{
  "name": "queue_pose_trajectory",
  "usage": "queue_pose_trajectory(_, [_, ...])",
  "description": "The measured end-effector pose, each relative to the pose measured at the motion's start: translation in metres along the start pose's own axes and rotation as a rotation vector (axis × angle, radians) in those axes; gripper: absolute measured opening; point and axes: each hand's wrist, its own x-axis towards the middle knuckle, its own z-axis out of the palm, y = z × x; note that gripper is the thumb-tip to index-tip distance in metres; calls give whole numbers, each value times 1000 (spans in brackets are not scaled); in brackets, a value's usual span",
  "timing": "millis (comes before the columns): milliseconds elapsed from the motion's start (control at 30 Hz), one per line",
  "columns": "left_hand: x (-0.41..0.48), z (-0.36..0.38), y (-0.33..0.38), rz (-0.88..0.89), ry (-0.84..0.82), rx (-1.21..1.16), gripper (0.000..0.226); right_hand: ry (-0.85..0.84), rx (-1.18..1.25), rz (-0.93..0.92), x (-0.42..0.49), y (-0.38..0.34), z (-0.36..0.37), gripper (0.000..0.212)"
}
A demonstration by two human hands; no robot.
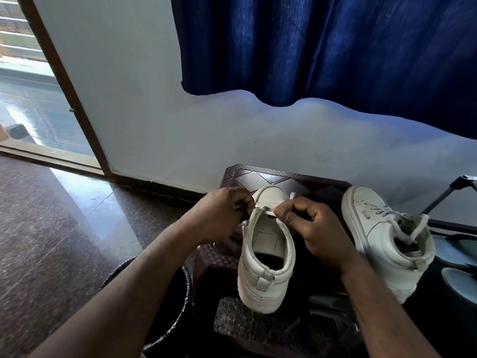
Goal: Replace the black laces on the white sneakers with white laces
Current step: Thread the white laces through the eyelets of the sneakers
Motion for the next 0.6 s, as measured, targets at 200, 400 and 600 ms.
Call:
queue_pose_trajectory(200, [-4,-6,-7,-86,-122,412,15,-40,28,-2,0,-5,2,32])
queue_pose_trajectory(400, [-3,-13,-11,-49,39,69,6,-28,-2,41,-1,-4,-1,25])
queue_pose_trajectory(600, [-3,1,-2,66,2,-67,19,-23,-23,75,1,-5,1,17])
